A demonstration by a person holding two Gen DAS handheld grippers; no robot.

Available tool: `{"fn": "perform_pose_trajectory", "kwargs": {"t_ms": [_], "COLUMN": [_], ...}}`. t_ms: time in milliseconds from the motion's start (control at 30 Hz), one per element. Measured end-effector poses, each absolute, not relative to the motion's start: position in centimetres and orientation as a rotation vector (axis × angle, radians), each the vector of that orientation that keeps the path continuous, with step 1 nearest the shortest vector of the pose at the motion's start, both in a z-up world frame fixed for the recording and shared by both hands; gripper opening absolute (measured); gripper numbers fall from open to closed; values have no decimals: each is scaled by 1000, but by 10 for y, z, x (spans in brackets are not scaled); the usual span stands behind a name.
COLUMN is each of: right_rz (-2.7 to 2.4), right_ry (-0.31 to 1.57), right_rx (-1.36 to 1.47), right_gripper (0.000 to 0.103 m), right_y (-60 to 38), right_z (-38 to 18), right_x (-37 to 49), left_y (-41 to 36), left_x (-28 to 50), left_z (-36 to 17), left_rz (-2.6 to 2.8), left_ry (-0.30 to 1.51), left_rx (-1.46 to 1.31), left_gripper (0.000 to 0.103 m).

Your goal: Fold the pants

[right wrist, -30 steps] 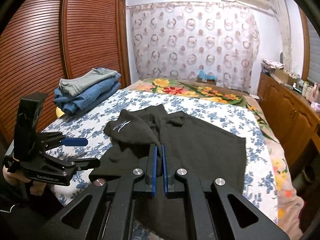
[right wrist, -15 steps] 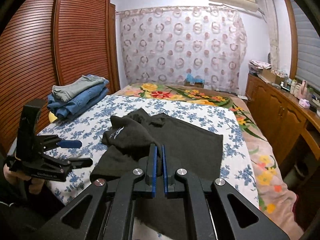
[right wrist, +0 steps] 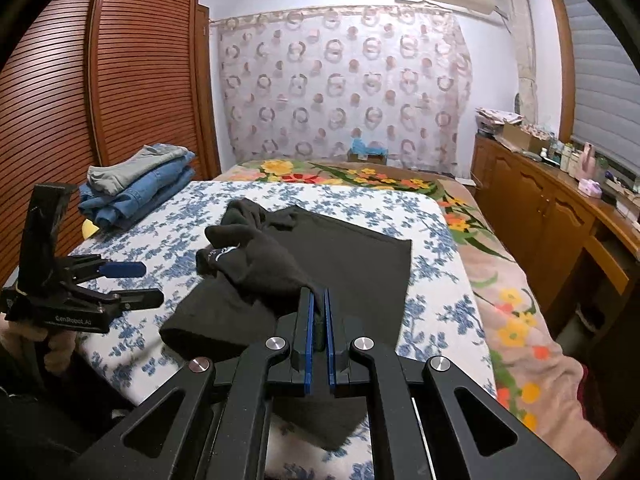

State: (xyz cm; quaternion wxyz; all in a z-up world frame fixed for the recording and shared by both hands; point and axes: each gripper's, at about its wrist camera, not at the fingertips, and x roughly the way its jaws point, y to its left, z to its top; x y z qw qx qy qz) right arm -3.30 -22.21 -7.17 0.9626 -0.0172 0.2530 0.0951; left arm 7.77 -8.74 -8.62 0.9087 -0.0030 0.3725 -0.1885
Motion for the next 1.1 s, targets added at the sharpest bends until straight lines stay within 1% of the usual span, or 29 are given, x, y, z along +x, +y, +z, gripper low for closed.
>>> {"fn": "perform_pose_trajectory", "kwargs": {"t_ms": [600, 900, 967, 1000, 1033, 1100], "right_rz": [152, 162, 158, 143, 135, 136], "right_ry": [679, 712, 709, 704, 700, 690], "right_rx": [5, 70, 66, 56, 51, 48], "right_gripper": [5, 5, 10, 18, 21, 24], "right_y": [-228, -241, -240, -241, -241, -244], "right_z": [-103, -102, -99, -96, -96, -92], "right_x": [-23, -20, -19, -20, -21, -22], "left_y": [-102, -104, -103, -103, -103, -103], "left_x": [74, 78, 79, 80, 80, 79], "left_z": [-95, -103, -105, -106, -108, -107], "left_rz": [-405, -381, -375, -372, -368, -366], "left_ry": [791, 815, 823, 826, 828, 822], "left_rx": [20, 36, 37, 37, 38, 43], "left_gripper": [76, 76, 76, 76, 76, 76]}}
